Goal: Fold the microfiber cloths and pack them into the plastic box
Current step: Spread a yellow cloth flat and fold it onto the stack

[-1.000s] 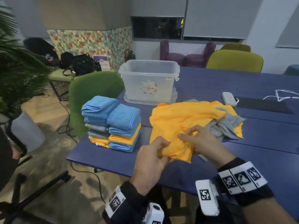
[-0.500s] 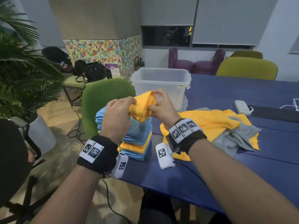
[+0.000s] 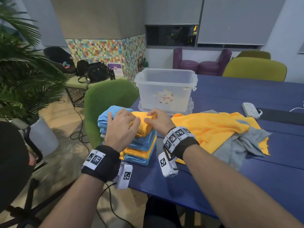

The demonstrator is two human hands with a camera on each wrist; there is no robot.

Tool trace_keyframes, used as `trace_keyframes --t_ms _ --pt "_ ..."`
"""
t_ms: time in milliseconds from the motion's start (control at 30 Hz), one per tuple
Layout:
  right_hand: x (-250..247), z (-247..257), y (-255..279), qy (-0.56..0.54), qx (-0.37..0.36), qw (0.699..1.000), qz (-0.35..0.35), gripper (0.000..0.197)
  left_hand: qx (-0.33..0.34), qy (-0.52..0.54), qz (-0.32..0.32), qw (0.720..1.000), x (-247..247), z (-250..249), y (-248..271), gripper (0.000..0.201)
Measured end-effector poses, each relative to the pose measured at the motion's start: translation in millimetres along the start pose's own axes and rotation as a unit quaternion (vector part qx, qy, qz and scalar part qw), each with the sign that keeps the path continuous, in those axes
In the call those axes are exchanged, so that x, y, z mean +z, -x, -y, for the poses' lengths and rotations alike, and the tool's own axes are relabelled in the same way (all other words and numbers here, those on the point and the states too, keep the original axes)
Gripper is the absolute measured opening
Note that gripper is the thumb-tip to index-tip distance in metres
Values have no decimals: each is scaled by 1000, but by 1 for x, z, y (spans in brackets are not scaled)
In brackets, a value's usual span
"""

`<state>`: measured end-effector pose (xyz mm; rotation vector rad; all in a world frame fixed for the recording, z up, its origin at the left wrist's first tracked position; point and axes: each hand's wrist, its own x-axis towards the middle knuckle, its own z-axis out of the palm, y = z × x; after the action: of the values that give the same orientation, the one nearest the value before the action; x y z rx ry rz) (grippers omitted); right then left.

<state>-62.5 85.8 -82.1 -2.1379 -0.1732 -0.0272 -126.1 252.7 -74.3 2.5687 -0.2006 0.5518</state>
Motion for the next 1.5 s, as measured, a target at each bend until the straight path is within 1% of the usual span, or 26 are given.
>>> trace_keyframes --t_ms 67,100,167,233,300,433,633,733,900,1000,1100,1167,1267,1333,1433,1500 --pt "3 0 -1 44 -30 999 -4 27 8 -62 -19 998 3 4 -4 33" --pt "4 0 0 67 -47 997 -7 30 8 -96 -14 995 5 6 -6 35" --pt "5 -2 1 103 -76 992 -12 37 -14 -139 27 990 9 11 -5 44" --pt "7 -4 2 132 -82 988 4 42 -36 -148 74 986 13 15 -2 50" --pt "9 -8 3 152 -73 985 27 43 -42 -153 99 982 16 18 2 52" --pt "13 -12 3 160 -62 984 37 44 -51 -166 110 979 19 18 7 52" --pt "9 -13 3 159 -58 985 46 44 -51 -151 118 980 17 16 5 52" --pt "5 -11 3 149 -68 986 40 44 -51 -140 107 983 12 14 1 52" --pt "-3 -4 7 114 -89 989 21 38 -59 -113 84 988 6 5 -3 50" --pt "-10 -4 11 86 -92 992 16 45 -63 -105 76 990 3 2 -4 50" --pt "-20 -10 16 60 -71 996 10 58 -66 -96 67 991 0 -3 -4 52" --pt "-30 -18 18 59 -59 997 2 61 -65 -91 58 992 -2 -8 -5 55" --pt "-55 -37 25 100 -29 994 -14 53 -61 -90 32 994 -6 -20 -6 63" --pt "-77 -56 32 163 1 986 -35 42 -39 -83 2 996 -8 -35 -5 68" --pt "-110 -86 41 292 50 954 -50 35 20 -59 -37 997 -3 -69 -2 69" --pt "-126 -104 45 360 85 929 -27 36 65 -34 -36 997 10 -94 -1 65"
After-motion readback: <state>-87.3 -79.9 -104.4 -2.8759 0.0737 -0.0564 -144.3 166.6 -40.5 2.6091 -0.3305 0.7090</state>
